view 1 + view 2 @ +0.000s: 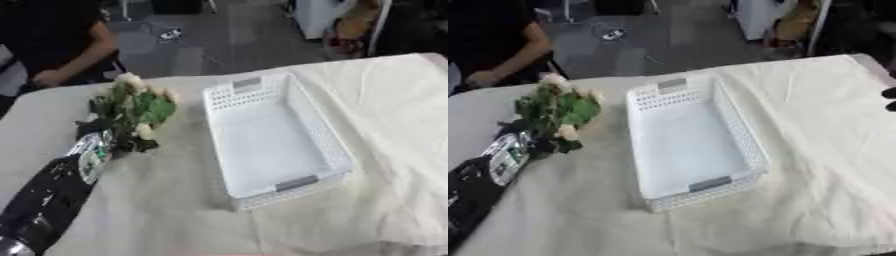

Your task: Pick up objects on the table and place them in the box.

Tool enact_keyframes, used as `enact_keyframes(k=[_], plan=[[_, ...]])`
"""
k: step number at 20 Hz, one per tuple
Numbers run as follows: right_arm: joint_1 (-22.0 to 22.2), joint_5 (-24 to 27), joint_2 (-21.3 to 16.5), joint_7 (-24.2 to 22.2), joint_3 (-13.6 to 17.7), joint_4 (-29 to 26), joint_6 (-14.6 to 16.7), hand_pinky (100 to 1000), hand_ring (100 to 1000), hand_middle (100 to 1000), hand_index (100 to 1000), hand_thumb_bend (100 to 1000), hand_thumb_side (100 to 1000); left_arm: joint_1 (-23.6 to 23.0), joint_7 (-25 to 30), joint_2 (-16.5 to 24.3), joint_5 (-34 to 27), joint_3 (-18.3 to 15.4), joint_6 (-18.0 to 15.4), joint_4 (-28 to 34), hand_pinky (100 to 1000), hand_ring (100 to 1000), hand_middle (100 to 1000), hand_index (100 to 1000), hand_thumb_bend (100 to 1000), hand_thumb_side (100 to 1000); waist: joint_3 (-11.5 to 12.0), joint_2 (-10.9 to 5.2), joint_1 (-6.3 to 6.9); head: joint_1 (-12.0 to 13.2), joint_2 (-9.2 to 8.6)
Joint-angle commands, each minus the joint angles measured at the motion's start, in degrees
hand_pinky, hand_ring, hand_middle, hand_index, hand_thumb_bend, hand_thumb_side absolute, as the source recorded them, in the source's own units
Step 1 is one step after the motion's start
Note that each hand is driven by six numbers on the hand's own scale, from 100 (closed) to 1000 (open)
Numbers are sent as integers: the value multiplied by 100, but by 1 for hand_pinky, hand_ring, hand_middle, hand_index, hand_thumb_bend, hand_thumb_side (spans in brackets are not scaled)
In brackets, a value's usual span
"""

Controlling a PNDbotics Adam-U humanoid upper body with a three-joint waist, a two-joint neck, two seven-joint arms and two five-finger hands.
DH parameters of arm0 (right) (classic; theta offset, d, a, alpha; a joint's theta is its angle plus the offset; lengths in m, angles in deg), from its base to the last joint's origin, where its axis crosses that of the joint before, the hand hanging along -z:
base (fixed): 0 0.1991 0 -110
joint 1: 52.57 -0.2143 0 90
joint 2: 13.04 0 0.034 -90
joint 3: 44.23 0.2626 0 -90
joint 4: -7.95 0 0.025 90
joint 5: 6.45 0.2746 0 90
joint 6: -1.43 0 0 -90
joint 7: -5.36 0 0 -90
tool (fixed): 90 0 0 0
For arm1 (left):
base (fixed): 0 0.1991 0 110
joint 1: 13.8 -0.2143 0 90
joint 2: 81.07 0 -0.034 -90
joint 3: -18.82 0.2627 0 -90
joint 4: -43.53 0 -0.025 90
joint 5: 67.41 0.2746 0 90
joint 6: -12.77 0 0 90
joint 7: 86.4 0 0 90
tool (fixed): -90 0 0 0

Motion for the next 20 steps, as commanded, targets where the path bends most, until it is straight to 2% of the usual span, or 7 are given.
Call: enact_keyframes(k=[1, 4, 8, 15, 18, 19, 20], plan=[[-40, -10, -80, 31, 67, -90, -2, 707, 771, 839, 942, 100, 467, -64, -1038, 47, -2100, -389, -272, -290, 100, 100, 100, 212, 100, 358, 23, -5, -55, -10, -8], [-40, -12, -81, 37, 70, -90, -1, 707, 771, 839, 942, 100, 468, -127, -1791, 195, -4192, -259, -939, -476, 100, 100, 100, 186, 100, 363, 12, -6, -52, 11, -8], [-30, -25, -91, 38, 75, -90, -2, 707, 771, 839, 942, 100, 467, -265, -2294, 490, -5465, -21, -1402, -228, 100, 100, 100, 185, 100, 370, 10, -6, -45, 13, -8], [-8, -36, -96, 45, 84, -90, 1, 707, 770, 839, 943, 100, 466, -426, -2490, 720, -5919, 78, -1539, 563, 100, 100, 100, 186, 100, 387, 13, -12, -50, 15, -8], [-1, -40, -100, 36, 80, -90, 0, 708, 770, 840, 943, 100, 467, -370, -2428, 923, -5815, 156, -1396, 817, 100, 100, 100, 185, 100, 399, 3, -18, -42, 27, -8], [0, -41, -104, 31, 76, -90, -1, 708, 770, 840, 943, 100, 466, -329, -2384, 1029, -5740, 208, -1315, 894, 100, 100, 100, 185, 100, 453, -2, -22, -35, 28, -8], [2, -41, -106, 27, 73, -90, -2, 708, 770, 840, 943, 100, 467, -285, -2326, 1123, -5657, 255, -1215, 955, 100, 100, 100, 185, 100, 402, -5, -24, -32, 27, -8]])
